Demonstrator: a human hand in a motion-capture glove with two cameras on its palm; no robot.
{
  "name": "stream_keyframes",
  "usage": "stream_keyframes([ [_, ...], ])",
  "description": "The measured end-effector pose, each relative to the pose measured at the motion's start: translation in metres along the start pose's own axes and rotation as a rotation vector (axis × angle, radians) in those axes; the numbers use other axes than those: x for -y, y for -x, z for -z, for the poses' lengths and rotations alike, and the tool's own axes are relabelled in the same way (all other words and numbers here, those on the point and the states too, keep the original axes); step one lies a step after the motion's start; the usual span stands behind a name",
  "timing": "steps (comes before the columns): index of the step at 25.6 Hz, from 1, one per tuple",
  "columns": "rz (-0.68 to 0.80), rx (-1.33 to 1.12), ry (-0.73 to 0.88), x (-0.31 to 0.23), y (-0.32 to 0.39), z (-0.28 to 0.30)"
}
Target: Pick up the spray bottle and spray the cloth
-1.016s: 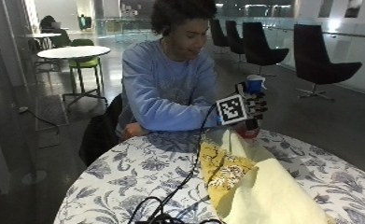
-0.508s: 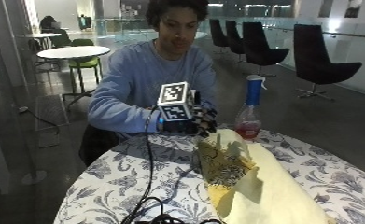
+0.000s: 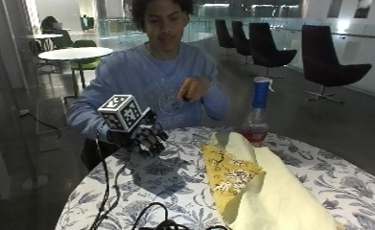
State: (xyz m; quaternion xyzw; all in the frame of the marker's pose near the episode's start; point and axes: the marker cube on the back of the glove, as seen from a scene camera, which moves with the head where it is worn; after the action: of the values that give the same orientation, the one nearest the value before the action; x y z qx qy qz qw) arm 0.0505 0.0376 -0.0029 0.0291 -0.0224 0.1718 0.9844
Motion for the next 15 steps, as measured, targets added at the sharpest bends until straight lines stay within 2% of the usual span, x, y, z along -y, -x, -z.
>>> stream_keyframes([
  [6,-0.018,-0.072,0.041,-0.025,-0.013,-0.001],
  [15,-0.006,-0.111,0.048,-0.028,-0.012,0.003],
])
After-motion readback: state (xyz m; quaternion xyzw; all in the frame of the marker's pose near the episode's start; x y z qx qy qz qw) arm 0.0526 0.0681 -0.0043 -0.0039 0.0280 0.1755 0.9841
